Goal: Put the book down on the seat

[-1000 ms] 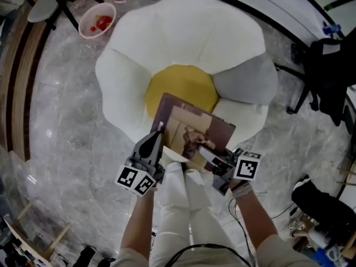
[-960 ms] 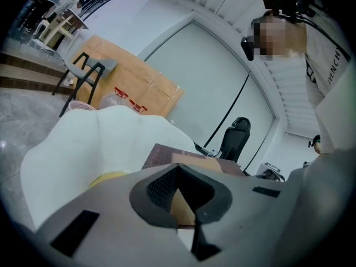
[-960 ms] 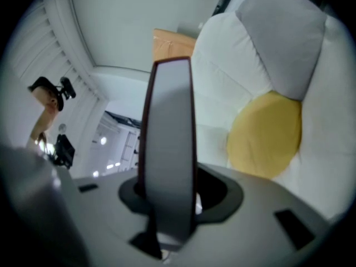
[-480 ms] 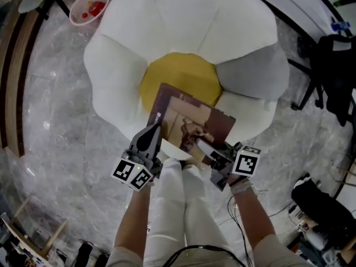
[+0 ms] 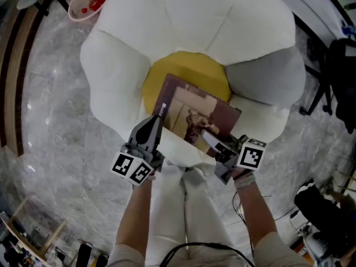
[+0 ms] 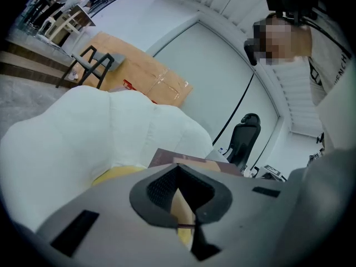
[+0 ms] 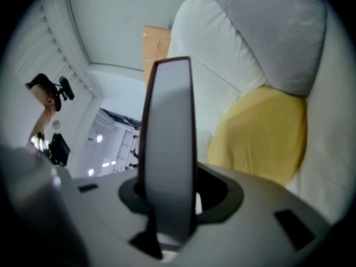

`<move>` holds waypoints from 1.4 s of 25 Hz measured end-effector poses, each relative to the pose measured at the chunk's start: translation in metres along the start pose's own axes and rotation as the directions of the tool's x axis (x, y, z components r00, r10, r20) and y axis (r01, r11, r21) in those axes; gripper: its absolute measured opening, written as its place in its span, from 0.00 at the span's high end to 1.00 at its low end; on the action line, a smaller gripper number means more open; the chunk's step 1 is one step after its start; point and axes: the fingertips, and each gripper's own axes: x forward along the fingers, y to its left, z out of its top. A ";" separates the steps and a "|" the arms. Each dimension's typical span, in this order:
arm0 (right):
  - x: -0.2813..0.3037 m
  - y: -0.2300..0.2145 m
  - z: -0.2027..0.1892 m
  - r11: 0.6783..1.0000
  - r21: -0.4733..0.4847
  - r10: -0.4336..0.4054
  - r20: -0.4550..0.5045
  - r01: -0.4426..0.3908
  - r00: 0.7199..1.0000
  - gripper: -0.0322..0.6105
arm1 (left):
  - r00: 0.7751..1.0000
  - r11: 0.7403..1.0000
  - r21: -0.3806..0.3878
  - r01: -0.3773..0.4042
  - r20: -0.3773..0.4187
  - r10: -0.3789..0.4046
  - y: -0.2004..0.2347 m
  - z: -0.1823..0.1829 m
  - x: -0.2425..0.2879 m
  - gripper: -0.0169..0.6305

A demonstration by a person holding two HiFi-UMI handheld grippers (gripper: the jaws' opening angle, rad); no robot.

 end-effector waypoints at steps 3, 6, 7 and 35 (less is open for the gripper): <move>0.013 -0.018 0.010 1.000 0.010 -0.006 0.004 0.006 1.000 0.71 | 1.000 1.000 -0.004 -0.004 0.006 0.004 0.014 -0.007 0.013 0.94; 0.027 -0.030 0.016 1.000 0.015 -0.001 0.006 0.001 1.000 0.71 | 1.000 1.000 -0.008 -0.008 0.007 0.008 0.027 -0.016 0.021 0.94; 0.031 -0.034 0.018 1.000 0.017 -0.002 0.006 0.002 1.000 0.71 | 1.000 1.000 -0.008 -0.009 0.008 0.009 0.030 -0.018 0.023 0.94; 0.085 -0.120 0.054 0.978 0.176 -0.097 -0.116 0.117 0.988 0.71 | 0.997 0.999 0.032 0.020 0.078 -0.023 0.058 -0.019 0.066 0.94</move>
